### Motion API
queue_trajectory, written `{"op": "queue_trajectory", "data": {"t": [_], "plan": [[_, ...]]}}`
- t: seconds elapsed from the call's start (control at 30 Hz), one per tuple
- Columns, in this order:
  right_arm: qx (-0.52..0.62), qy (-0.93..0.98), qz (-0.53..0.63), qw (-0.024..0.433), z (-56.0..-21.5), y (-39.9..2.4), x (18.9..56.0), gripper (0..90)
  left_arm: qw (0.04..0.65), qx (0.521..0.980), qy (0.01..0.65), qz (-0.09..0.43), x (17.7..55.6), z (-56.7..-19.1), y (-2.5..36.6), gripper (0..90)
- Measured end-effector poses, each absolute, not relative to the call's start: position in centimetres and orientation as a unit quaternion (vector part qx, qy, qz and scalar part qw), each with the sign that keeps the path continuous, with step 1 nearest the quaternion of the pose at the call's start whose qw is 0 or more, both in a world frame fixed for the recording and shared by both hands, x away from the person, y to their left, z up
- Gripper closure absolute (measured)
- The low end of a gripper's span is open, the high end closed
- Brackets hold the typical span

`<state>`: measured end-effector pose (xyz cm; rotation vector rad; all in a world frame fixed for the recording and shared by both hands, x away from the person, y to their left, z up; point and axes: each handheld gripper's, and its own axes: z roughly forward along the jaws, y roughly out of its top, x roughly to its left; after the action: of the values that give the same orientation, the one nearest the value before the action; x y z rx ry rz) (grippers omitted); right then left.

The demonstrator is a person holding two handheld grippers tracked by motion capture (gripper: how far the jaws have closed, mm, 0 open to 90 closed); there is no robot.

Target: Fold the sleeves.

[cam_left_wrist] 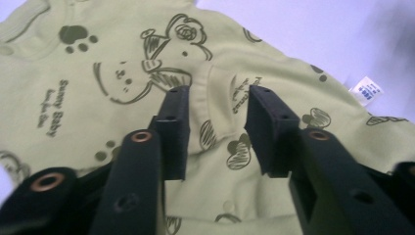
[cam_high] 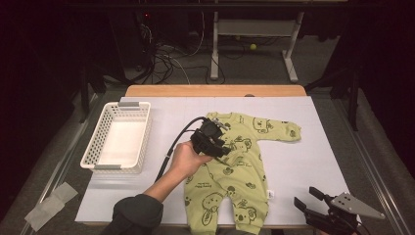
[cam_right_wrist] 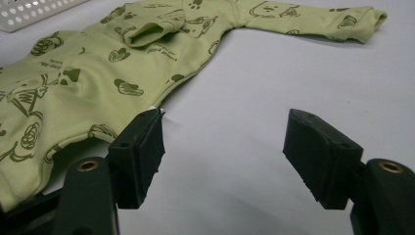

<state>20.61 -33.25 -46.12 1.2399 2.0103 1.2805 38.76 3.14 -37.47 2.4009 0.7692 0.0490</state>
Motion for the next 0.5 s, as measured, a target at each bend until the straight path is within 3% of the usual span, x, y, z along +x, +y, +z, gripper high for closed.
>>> {"op": "queue_trajectory", "data": {"t": [0.23, 0.5], "plan": [[0.45, 0.73, 0.463, 0.224, -46.1, -33.2, 20.6, 31.8, 0.308, 0.902, 0.301, 0.032, 38.6, -37.6, 5.0, 48.9], [0.451, 0.729, 0.464, 0.223, -46.1, -33.3, 20.7, 31.6, 0.309, 0.9, 0.306, 0.033, 38.4, -37.6, 6.1, 48.8]]}}
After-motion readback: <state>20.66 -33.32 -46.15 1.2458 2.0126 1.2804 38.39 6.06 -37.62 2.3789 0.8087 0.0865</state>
